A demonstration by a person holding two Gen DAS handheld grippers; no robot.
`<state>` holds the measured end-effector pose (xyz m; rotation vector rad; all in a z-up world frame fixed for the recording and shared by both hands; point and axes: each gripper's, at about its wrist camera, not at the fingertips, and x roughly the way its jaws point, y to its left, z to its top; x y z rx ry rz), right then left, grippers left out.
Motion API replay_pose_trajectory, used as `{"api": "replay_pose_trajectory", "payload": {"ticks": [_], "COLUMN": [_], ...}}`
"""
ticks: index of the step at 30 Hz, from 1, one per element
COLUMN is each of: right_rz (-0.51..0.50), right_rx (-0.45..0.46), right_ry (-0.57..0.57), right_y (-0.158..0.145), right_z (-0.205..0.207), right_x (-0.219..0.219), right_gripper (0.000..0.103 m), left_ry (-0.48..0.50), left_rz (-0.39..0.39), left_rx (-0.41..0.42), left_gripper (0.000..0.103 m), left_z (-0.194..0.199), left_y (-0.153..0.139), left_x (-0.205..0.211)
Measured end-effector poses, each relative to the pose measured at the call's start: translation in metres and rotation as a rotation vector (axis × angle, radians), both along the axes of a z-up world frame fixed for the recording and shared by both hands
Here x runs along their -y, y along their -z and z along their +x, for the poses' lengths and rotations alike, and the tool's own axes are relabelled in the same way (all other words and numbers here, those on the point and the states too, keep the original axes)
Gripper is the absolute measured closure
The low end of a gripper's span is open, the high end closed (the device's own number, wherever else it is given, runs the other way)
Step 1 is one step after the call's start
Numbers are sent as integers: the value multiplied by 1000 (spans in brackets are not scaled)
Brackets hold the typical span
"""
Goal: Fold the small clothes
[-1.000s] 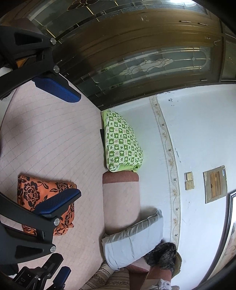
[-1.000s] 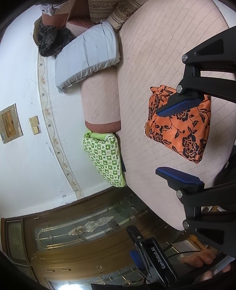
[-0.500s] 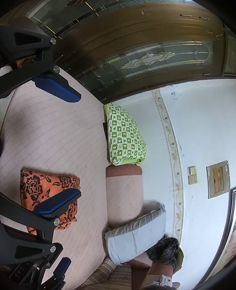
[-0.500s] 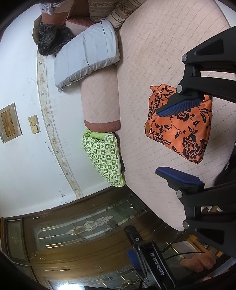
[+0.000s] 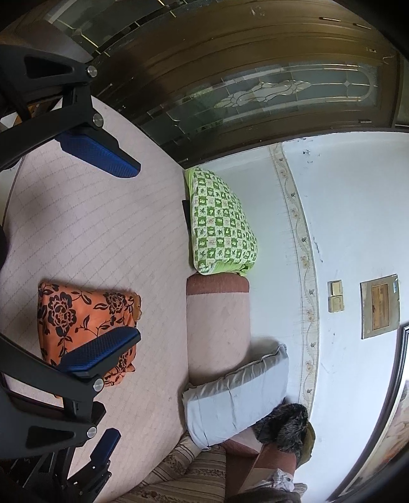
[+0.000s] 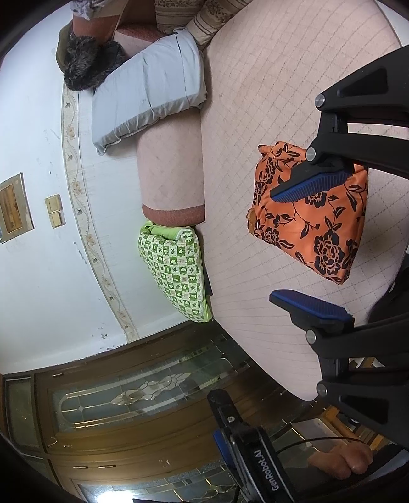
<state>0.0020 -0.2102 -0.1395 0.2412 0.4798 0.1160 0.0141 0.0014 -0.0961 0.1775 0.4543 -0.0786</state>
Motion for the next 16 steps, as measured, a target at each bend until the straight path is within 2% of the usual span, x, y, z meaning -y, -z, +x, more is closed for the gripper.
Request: {"api": "replay_pose_trajectory", "payload": {"ticks": [16], "right_rz": [-10], "right_rx": [4], "right_ry": [-14], "right_y": [3], "right_z": [1], "right_x": [-5], "right_gripper": [42], "left_ry": [38], "left_rz": [-15], "left_rx": [-2], "left_gripper": [7], "left_z": [-3], "left_y": [4], "left_x": [4]}}
